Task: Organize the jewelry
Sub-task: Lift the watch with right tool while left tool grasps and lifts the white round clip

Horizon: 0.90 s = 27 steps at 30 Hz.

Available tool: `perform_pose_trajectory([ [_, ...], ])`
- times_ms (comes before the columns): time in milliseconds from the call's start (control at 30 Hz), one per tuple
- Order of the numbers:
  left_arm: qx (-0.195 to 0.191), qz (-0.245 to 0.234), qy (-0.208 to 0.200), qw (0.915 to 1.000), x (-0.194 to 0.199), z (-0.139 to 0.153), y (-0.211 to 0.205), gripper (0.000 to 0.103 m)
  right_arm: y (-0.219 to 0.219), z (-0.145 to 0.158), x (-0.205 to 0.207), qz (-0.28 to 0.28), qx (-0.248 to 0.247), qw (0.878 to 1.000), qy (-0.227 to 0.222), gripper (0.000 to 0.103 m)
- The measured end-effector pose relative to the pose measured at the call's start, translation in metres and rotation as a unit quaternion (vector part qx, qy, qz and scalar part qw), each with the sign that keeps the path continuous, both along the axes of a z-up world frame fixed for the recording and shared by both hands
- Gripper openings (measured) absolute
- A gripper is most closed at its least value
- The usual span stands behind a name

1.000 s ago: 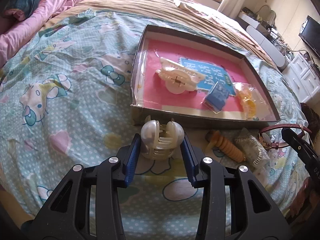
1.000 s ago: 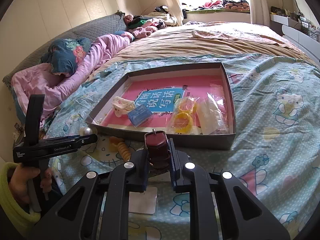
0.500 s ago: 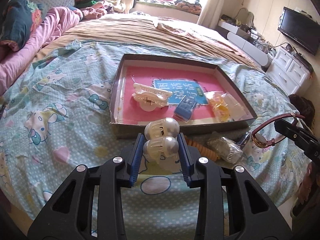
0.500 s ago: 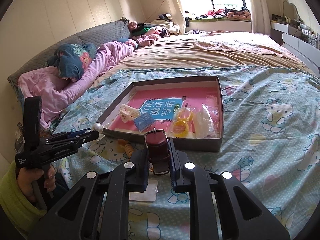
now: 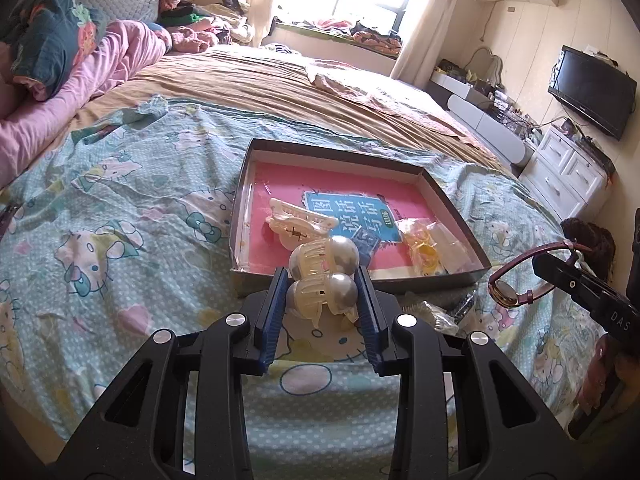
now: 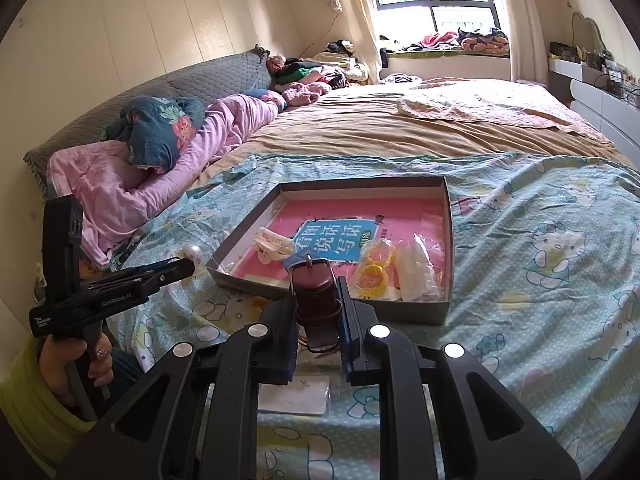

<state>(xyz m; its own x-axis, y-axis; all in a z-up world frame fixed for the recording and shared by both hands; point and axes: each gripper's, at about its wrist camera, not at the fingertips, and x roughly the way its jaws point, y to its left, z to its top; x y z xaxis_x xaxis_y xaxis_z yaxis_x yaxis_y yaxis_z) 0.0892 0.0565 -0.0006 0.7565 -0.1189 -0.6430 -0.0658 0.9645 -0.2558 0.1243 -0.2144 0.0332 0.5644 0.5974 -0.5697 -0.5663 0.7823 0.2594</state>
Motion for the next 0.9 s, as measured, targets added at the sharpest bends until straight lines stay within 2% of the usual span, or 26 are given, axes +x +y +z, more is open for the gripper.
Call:
perform_pose_trajectory([
  [267, 0.0, 0.015, -0.013, 0.9998, 0.011, 0.01, 0.009, 0.026, 0.015, 0.006, 0.011, 0.011, 0.004, 1.0, -0.007, 0.016],
  [500, 0.002, 0.007, -0.014, 0.9999, 0.029, 0.015, 0.004, 0.026, 0.026, 0.013, 0.022, 0.017, 0.006, 1.0, -0.018, 0.016],
  [900, -0.003, -0.016, 0.012, 0.9998, 0.065, 0.002, -0.012, 0.026, 0.03, 0.021, 0.049, 0.002, 0.005, 0.999, -0.032, 0.016],
])
